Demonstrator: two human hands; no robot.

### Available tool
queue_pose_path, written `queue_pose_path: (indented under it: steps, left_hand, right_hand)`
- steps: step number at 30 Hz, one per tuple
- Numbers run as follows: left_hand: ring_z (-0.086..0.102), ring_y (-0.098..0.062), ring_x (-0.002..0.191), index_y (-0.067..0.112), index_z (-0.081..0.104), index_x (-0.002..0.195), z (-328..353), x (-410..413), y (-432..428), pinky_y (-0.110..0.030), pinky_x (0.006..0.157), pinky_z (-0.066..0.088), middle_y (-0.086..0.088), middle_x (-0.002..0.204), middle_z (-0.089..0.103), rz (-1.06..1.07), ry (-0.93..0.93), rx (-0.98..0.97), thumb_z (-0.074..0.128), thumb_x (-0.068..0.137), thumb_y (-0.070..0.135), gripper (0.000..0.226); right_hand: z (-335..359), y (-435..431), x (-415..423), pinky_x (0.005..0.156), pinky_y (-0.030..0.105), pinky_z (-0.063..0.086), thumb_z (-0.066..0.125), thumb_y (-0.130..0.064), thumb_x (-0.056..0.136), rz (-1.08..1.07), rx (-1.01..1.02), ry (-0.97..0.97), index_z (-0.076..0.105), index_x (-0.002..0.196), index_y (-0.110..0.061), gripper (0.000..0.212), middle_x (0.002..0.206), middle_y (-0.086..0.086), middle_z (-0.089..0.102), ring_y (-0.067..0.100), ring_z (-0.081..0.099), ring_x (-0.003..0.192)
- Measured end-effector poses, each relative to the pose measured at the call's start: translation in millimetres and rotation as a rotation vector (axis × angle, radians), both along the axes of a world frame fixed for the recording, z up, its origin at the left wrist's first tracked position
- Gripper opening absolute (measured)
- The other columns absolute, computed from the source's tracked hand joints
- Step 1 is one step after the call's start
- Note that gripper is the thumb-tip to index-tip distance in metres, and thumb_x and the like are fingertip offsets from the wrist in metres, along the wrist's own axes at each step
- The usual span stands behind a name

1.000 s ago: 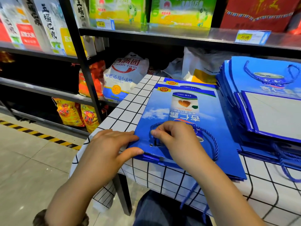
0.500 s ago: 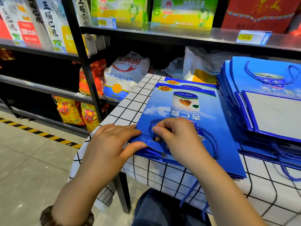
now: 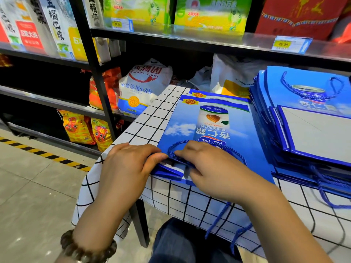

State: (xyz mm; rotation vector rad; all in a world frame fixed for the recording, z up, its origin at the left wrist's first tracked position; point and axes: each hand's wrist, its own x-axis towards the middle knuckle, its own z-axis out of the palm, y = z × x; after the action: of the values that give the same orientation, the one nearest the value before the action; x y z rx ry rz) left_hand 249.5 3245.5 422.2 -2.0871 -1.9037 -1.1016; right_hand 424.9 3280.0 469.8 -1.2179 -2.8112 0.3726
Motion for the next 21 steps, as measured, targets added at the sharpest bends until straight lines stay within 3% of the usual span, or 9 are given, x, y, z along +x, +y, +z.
queue_pose_path:
  steps: [4,8,14,17,21]
  left_hand:
    - [0.052,-0.008,0.074,0.023,0.061,0.077,1,14,-6,-0.032,0.07,0.041,0.01,0.08,0.066,0.087,-0.216,0.005,0.05,0.076,0.047,0.026]
    - [0.058,-0.015,0.082,0.027,0.064,0.066,-6,32,-16,-0.029,0.072,0.029,0.009,0.086,0.066,0.147,-0.037,-0.07,0.046,0.075,0.045,0.027]
    - [0.058,-0.024,0.074,0.023,0.06,0.063,-7,44,-6,-0.034,0.066,0.023,0.006,0.076,0.064,0.221,0.111,-0.145,0.041,0.075,0.043,0.03]
    - [0.058,-0.024,0.073,0.02,0.059,0.067,-9,44,-5,-0.035,0.067,0.023,0.005,0.077,0.063,0.193,0.104,-0.124,0.038,0.079,0.036,0.029]
    - [0.057,-0.02,0.07,0.019,0.055,0.069,-14,39,-3,-0.029,0.072,0.024,0.007,0.077,0.06,0.092,0.002,-0.082,0.036,0.081,0.028,0.024]
  right_hand:
    - [-6,9,-6,0.085,0.041,0.045,0.044,-0.015,0.092,-0.007,-0.024,-0.029,0.051,0.123,-0.023,0.033,0.113,0.002,0.051,0.025,0.05,0.106]
    - [-6,17,-5,0.086,0.04,0.046,0.045,-0.017,0.092,-0.009,-0.045,-0.007,0.054,0.118,-0.025,0.028,0.113,-0.001,0.054,0.023,0.051,0.106]
    - [-9,18,-6,0.08,0.042,0.048,0.041,-0.026,0.095,-0.011,-0.021,0.026,0.057,0.11,-0.026,0.021,0.107,-0.001,0.059,0.024,0.054,0.1]
    - [-11,18,-5,0.08,0.042,0.048,0.041,-0.027,0.095,-0.01,-0.018,0.066,0.056,0.113,-0.029,0.023,0.108,-0.002,0.06,0.024,0.054,0.1]
    - [-12,17,-4,0.091,0.039,0.045,0.044,-0.024,0.095,-0.054,-0.016,0.076,0.049,0.126,-0.032,0.033,0.127,-0.005,0.056,0.021,0.051,0.115]
